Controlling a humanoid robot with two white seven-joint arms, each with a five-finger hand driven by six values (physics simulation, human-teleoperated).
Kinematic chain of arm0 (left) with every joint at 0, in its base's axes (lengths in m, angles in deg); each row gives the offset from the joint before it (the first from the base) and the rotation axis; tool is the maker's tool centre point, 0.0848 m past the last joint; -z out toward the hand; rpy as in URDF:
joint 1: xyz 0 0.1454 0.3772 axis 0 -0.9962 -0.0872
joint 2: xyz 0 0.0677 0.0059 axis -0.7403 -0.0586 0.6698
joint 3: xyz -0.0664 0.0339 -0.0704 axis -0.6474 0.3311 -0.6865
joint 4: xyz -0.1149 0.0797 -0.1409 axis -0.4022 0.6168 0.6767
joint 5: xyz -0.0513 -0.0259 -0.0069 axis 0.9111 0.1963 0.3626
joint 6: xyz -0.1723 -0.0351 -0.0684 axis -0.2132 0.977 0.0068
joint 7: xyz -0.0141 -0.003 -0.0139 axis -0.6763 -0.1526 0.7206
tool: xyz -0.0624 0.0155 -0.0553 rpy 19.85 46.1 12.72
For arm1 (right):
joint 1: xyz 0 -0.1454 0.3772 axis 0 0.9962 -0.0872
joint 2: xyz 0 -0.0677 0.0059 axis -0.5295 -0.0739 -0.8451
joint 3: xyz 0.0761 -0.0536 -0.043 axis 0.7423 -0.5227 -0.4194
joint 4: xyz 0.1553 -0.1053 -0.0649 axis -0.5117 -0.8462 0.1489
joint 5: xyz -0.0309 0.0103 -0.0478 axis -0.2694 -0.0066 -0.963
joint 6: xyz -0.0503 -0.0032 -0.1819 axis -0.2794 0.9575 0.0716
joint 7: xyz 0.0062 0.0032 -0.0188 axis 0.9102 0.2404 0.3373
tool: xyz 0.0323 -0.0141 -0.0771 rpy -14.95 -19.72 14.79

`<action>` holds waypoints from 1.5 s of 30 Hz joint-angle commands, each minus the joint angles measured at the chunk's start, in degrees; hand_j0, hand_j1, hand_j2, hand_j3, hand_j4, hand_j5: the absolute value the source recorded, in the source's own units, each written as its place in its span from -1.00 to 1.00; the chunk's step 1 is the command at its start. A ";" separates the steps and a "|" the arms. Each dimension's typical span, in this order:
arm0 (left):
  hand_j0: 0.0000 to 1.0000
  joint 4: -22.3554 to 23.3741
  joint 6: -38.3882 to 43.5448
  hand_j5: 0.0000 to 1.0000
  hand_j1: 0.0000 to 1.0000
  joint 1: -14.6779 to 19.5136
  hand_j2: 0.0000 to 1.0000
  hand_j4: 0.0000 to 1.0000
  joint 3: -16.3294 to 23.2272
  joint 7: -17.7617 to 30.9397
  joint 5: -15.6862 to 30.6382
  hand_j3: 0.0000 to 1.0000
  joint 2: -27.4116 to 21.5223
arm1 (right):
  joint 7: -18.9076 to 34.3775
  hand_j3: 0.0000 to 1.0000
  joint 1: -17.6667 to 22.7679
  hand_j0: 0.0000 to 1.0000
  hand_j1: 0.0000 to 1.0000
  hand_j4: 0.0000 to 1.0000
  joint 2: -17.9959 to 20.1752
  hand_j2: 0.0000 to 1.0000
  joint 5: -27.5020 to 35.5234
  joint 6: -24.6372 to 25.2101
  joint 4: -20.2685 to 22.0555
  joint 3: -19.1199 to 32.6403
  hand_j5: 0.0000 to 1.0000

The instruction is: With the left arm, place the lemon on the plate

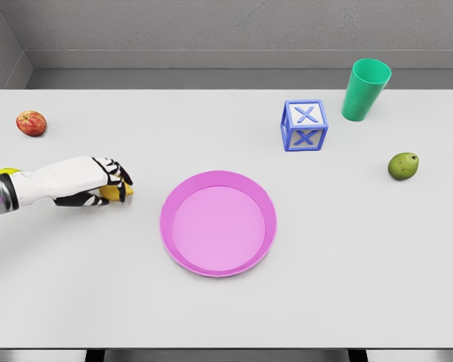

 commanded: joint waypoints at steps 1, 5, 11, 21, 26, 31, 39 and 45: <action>-0.14 -1.87 0.11 -0.14 -0.14 0.00 -0.14 -0.14 -0.31 -0.08 0.43 -0.14 -0.04 | 0.01 1.00 0.00 1.00 1.00 1.00 0.00 1.00 0.01 0.00 0.00 0.00 1.00; -0.14 -6.79 0.11 -0.14 -0.14 0.35 -0.14 -0.14 -0.48 -0.08 0.16 -0.14 -0.04 | 0.01 1.00 0.00 1.00 1.00 1.00 0.00 1.00 0.01 0.00 0.00 0.00 1.00; -0.14 -12.50 0.11 -0.14 -0.14 0.35 -0.14 -0.14 -0.31 1.68 0.08 -0.14 0.22 | 0.01 1.00 0.00 1.00 1.00 1.00 0.00 1.00 0.01 0.00 -0.09 0.00 1.00; -0.14 -17.16 0.11 -0.14 -0.14 0.44 -0.14 -0.14 -0.39 2.30 0.25 -0.14 0.31 | 0.01 1.00 0.00 1.00 1.00 1.00 0.00 1.00 0.01 0.00 0.00 0.00 1.00; -0.14 -18.92 0.11 -0.14 -0.14 0.53 -0.14 -0.14 -0.39 3.09 0.34 -0.14 1.36 | 0.01 1.00 0.00 1.00 1.00 1.00 0.00 1.00 0.01 0.00 0.00 0.00 1.00; -0.14 -19.27 0.11 -0.14 -0.14 1.23 -0.14 -0.14 0.04 4.76 0.43 -0.14 3.56 | 0.01 1.00 0.00 1.00 1.00 1.00 0.00 1.00 0.01 0.00 0.00 0.00 1.00; -0.13 -19.27 0.11 -0.13 -0.13 1.76 -0.13 -0.13 0.13 6.78 -0.01 -0.13 7.69 | 0.01 1.00 0.00 1.00 1.00 1.00 0.00 1.00 0.01 0.00 -0.09 0.00 1.00; 0.32 -19.27 0.11 0.32 0.32 2.55 0.32 0.32 0.22 6.69 -2.03 0.32 11.38 | 0.01 1.00 0.00 1.00 1.00 1.00 0.00 1.00 0.01 0.00 0.00 0.00 1.00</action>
